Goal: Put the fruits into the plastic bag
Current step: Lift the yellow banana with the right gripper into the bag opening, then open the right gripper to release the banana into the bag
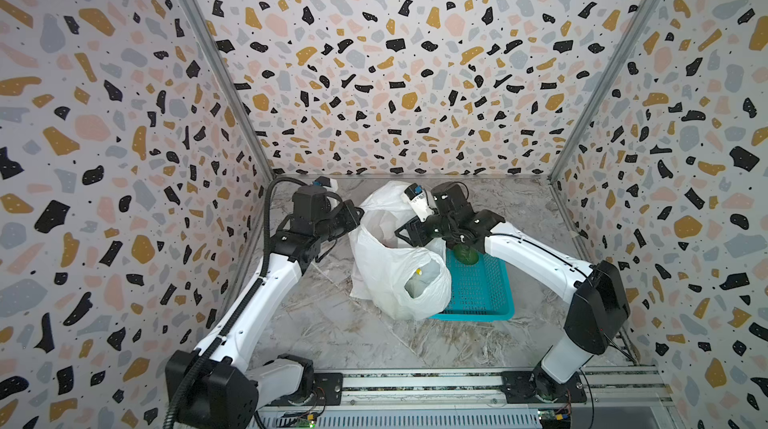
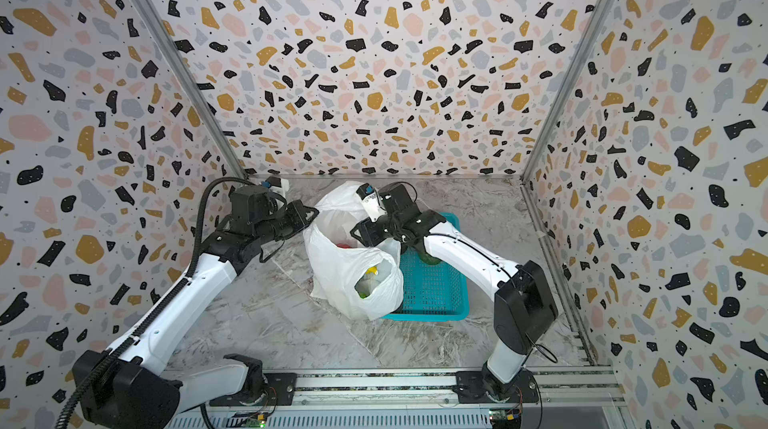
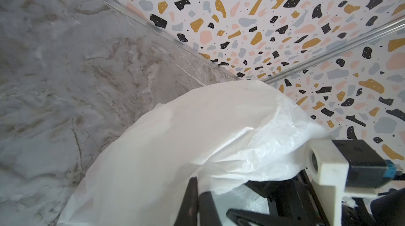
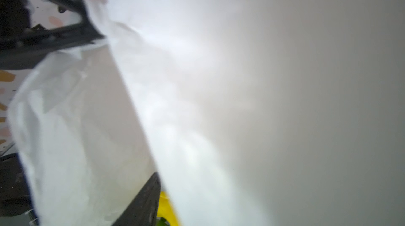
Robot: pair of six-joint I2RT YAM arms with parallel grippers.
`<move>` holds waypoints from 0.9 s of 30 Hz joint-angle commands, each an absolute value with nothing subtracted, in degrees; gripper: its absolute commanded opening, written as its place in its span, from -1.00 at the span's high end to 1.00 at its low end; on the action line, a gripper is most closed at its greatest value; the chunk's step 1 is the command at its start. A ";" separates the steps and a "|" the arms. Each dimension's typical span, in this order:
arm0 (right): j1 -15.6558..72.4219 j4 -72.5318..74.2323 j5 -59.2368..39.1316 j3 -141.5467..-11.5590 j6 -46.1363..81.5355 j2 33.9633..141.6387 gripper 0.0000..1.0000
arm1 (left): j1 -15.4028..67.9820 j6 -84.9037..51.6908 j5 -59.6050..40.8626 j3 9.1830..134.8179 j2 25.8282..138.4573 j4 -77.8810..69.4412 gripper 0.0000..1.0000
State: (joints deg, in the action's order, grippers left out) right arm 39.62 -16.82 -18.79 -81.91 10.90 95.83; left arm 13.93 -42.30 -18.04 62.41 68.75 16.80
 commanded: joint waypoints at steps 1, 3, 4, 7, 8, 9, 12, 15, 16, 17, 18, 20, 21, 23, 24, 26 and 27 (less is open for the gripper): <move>36.48 -19.31 -14.67 -83.17 12.91 92.61 -0.37 | 13.71 -40.64 -13.63 63.99 68.14 17.59 1.00; 35.27 -20.40 -14.72 -85.58 12.42 94.00 -0.48 | 13.71 -40.66 -14.66 64.30 69.00 17.92 1.00; 34.76 -21.22 -14.77 -87.27 12.02 95.08 -0.51 | 13.69 -40.57 -15.38 64.27 69.44 17.97 1.00; 33.44 -24.87 -16.53 -94.75 11.42 99.82 -0.54 | 13.71 -40.52 -17.43 64.02 70.35 17.58 1.00; 33.16 -26.29 -17.01 -97.66 11.69 101.58 -0.54 | 13.71 -40.56 -17.95 63.72 70.61 17.25 1.00; 32.88 -27.15 -17.38 -99.59 11.98 102.96 -0.54 | 13.75 -40.88 -18.39 63.32 70.80 16.79 1.00; 32.67 -29.05 -20.49 -103.41 12.37 105.55 -0.54 | 13.75 -41.74 -19.16 62.04 71.68 15.82 1.00; 32.72 -29.01 -24.60 -101.79 12.63 104.50 -0.54 | 13.77 -42.10 -18.76 61.19 72.64 15.60 1.00; 32.72 -28.98 -25.95 -100.49 12.61 103.48 -0.54 | 13.78 -42.10 -18.64 60.87 73.00 15.41 1.00; 32.77 -29.07 -27.30 -99.15 12.58 102.45 -0.55 | 13.77 -42.25 -18.49 60.64 73.27 15.06 1.00; 32.74 -29.18 -28.39 -97.79 12.39 101.37 -0.55 | 13.79 -42.30 -18.31 60.44 73.46 14.79 1.00; 32.71 -28.80 -30.83 -93.99 12.27 98.21 -0.57 | 13.80 -42.44 -18.24 60.16 74.10 14.34 1.00; 32.71 -28.40 -31.74 -92.24 12.43 96.68 -0.58 | 13.79 -42.45 -18.18 60.16 74.30 14.18 1.00; 32.78 -27.53 -33.80 -88.44 12.64 93.36 -0.61 | 13.79 -42.40 -18.02 60.16 74.86 14.07 1.00; 32.68 -27.24 -34.56 -86.76 12.64 91.68 -0.62 | 13.73 -42.40 -18.02 60.18 75.16 13.93 1.00; 32.67 -26.98 -34.84 -83.97 12.53 88.96 -0.63 | 13.78 -42.45 -18.00 60.20 75.56 13.84 1.00; 32.69 -27.15 -35.10 -82.82 12.21 87.49 -0.63 | 13.77 -42.45 -18.08 60.21 75.77 13.74 1.00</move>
State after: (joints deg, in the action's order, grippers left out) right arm 32.73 -27.33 -31.83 -84.20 12.53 92.62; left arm 13.93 -42.24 -17.72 60.55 75.66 16.14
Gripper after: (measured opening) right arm 0.815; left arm 0.047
